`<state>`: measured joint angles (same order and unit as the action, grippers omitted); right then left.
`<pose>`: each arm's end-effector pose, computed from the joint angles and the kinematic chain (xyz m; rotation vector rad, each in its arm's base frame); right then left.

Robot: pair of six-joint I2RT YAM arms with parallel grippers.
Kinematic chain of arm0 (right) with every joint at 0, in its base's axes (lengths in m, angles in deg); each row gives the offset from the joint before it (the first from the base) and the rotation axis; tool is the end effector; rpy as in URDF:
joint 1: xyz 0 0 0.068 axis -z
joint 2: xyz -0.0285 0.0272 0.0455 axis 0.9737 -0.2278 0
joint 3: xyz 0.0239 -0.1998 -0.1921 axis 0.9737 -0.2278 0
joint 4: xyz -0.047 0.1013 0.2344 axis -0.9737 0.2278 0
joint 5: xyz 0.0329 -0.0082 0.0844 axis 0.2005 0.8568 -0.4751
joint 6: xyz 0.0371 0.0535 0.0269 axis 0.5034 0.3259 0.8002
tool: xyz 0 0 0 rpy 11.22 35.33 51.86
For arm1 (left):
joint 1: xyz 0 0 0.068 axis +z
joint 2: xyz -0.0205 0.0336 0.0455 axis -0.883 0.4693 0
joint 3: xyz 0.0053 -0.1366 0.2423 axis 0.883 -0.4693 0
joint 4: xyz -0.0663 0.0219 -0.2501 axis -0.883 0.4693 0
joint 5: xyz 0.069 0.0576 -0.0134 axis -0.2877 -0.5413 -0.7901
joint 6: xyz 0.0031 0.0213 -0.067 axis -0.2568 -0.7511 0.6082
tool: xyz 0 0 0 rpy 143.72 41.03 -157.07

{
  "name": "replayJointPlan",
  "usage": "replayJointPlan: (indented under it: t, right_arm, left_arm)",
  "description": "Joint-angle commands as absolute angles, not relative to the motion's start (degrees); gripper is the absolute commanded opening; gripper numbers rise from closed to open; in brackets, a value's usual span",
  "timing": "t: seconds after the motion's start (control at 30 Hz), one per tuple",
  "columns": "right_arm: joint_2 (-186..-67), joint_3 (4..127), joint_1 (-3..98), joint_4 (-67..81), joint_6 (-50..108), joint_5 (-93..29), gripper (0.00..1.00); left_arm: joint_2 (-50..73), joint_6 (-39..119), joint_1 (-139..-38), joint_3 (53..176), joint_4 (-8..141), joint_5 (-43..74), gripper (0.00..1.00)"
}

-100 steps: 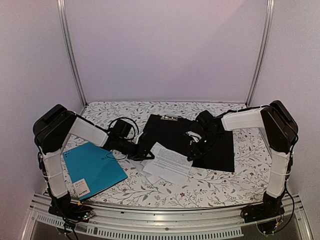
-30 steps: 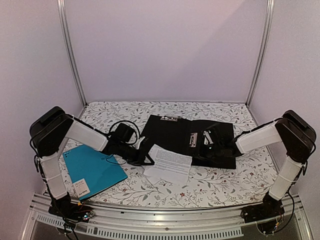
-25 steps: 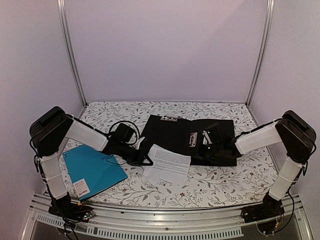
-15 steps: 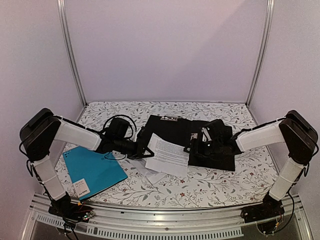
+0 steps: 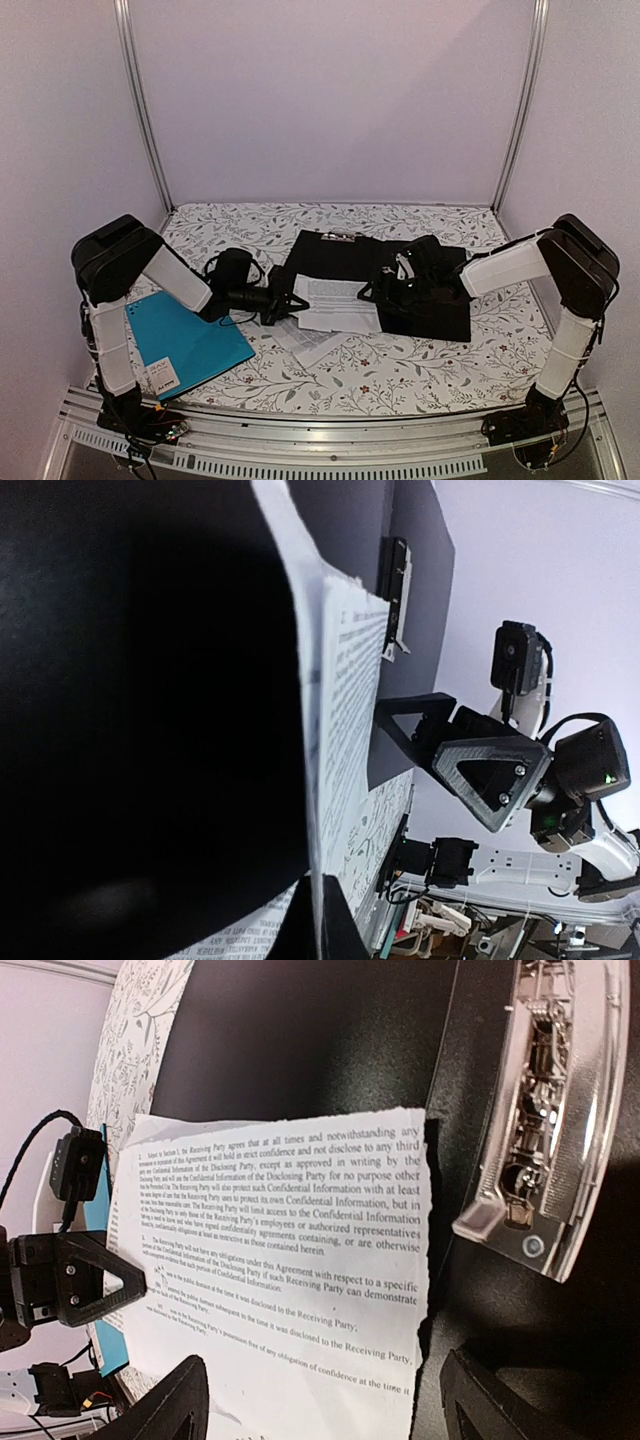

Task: Put the files into the folder
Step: Adjust the file at the center of the board, then move the folder to the center of the board.

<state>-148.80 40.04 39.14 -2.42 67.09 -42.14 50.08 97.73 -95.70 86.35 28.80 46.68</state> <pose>0.2802 0.2386 0.1264 -0.0052 2.5643 1.0014 0.2882 -0.2360 0.0911 -0.2667 2.5042 -1.6571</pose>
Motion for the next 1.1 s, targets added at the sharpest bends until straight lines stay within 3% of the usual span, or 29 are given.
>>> replayJointPlan:
  t: [0.0, 0.07, 0.3, 0.47, 0.6, 0.8, 1.07]
  right_arm:
    - [-152.52, 42.01, 38.98, -2.37, 68.2, -43.19, 0.8]
    - [-153.35, 42.34, 38.6, -1.69, 67.97, -43.32, 0.8]
    - [-152.9, 41.25, 35.71, 0.53, 68.01, -40.91, 0.8]
    - [-150.9, 40.34, 34.63, 1.68, 68.64, -38.71, 0.79]
    - [-149.77, 40.75, 33.56, 2.8, 69.04, -37.67, 0.79]
    - [-150.11, 41.68, 32.22, 2.82, 69.92, -37.33, 0.79]
    - [-149.98, 41.57, 30.99, 2.99, 70.62, -36.53, 0.79]
  left_arm:
    - [49.12, 98.85, -95.59, 86.27, 28.32, 46.13, 0.0]
    - [48.34, 97.28, -95.59, 86.54, 30.91, 45.48, 0.01]
    - [45.58, 91.23, -95.83, 87.58, 40.37, 43.36, 0.17]
    - [43.71, 87.69, -96.06, 88.19, 46.44, 42.32, 0.44]
    - [42.09, 83.65, -96.74, 89.18, 53.1, 40.63, 0.56]
    - [41.4, 80.83, -98.23, 90.87, 58.79, 39.55, 0.57]
    - [41.08, 79.9, -99.29, 91.4, 60.95, 38.64, 0.51]
